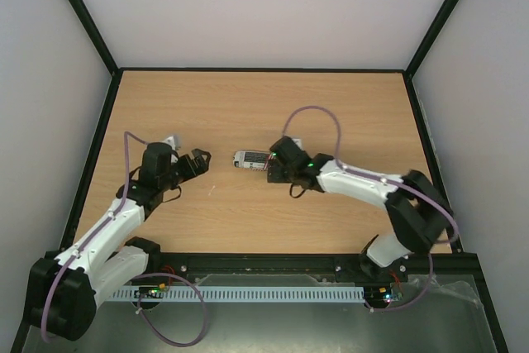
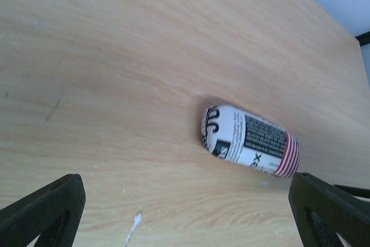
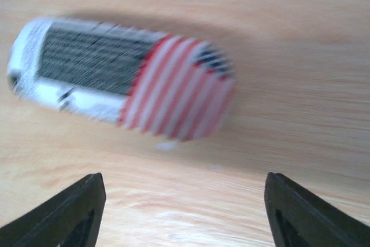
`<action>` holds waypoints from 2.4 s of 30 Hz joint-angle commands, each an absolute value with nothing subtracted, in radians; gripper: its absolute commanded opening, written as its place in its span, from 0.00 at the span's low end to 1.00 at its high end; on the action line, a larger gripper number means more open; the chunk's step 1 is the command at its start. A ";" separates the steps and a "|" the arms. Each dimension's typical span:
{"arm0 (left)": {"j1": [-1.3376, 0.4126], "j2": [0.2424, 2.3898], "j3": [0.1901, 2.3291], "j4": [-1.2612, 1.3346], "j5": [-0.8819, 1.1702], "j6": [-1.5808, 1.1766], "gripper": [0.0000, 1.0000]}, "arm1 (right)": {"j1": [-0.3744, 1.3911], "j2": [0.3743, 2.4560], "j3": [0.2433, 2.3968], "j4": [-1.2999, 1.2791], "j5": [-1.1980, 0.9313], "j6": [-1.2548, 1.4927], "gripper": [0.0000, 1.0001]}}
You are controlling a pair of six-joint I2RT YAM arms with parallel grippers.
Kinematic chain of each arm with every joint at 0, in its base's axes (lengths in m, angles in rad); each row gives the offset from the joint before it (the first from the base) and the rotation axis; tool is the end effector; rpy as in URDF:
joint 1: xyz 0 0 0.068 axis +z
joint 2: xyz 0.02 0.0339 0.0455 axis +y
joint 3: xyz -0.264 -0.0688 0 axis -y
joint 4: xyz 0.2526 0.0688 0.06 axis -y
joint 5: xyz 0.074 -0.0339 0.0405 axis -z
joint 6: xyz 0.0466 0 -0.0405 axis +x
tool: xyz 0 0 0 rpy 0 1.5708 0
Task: Organize the sunglasses
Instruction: Adjust the sunglasses case at the center of the board, then reset both arms
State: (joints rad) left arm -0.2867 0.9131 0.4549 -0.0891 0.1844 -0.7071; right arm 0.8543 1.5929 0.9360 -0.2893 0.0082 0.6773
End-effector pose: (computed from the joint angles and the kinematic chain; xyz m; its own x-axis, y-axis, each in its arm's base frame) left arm 0.2029 -0.0687 0.2022 -0.6576 -0.4719 -0.5872 0.0013 0.7788 -0.6273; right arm 0.2190 0.2509 0.1729 -0.8858 -0.0629 -0.4599 -0.2513 0.8980 0.3613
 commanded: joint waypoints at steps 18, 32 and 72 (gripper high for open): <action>-0.121 1.161 0.405 0.521 -0.144 -0.255 0.99 | 0.087 1.144 0.465 0.263 0.434 0.452 0.99; -0.033 1.280 0.389 0.720 -0.220 -0.192 0.99 | 0.030 1.423 0.342 0.915 0.567 0.367 0.99; 0.002 1.540 0.258 1.246 -0.112 -0.071 0.99 | 0.111 1.536 0.200 1.317 0.421 0.161 0.99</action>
State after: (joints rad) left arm 0.0147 1.5291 0.2565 1.1774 -0.0860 -0.0906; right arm 0.1173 1.5448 0.1566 1.3342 0.4229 0.1612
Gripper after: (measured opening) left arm 0.995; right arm 0.986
